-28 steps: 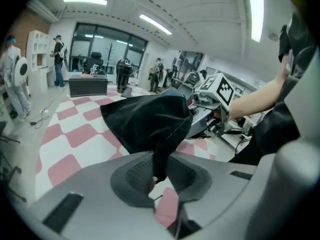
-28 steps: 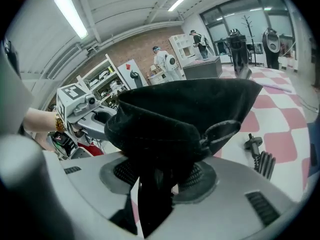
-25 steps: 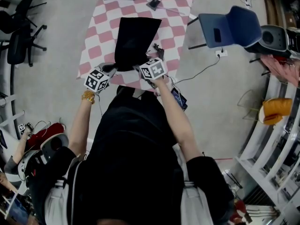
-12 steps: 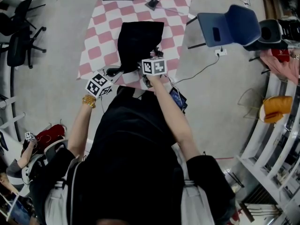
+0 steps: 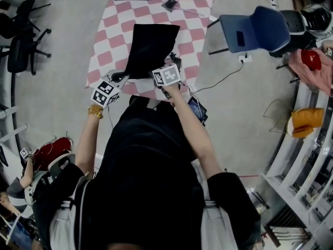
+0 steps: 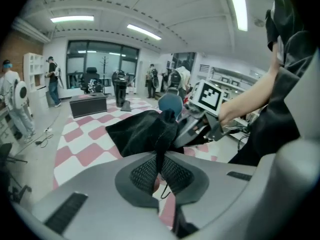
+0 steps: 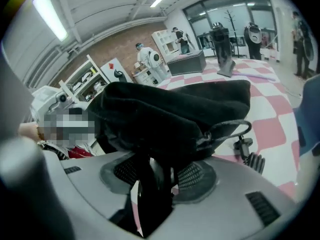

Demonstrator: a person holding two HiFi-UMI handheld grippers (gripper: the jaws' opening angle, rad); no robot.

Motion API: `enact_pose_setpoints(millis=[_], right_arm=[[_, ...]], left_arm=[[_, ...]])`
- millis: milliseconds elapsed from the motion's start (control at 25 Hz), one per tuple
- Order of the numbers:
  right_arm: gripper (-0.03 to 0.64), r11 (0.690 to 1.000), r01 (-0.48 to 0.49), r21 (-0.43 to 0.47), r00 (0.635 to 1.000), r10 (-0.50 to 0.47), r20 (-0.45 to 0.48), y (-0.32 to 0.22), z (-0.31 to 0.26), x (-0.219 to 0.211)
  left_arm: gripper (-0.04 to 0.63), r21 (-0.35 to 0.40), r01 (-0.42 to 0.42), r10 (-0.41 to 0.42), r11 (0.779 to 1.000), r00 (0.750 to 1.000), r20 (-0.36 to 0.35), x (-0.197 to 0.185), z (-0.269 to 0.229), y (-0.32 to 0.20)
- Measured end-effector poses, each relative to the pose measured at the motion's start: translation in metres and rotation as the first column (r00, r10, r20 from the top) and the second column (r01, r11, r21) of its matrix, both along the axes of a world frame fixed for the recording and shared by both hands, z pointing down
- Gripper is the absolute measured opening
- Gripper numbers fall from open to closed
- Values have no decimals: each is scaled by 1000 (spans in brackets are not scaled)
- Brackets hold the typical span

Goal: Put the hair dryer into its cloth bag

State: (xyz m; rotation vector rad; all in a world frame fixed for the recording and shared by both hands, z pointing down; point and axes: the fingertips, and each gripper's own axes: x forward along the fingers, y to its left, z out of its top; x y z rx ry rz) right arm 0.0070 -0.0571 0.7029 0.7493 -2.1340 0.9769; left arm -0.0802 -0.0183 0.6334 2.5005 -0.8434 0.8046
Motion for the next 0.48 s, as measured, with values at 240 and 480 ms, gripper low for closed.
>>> enact_pose_setpoints(millis=[240,480], right_arm=[[189,969,246,4,969,-246,17,28,-6,-24],[189,982,191,-1,982,-191,8,10,2,-29]], left_arm=[[21,64,-89,85,994,994,61,3,-10,-3],[21,-30,-471,470,882,872,134,31,13,68]])
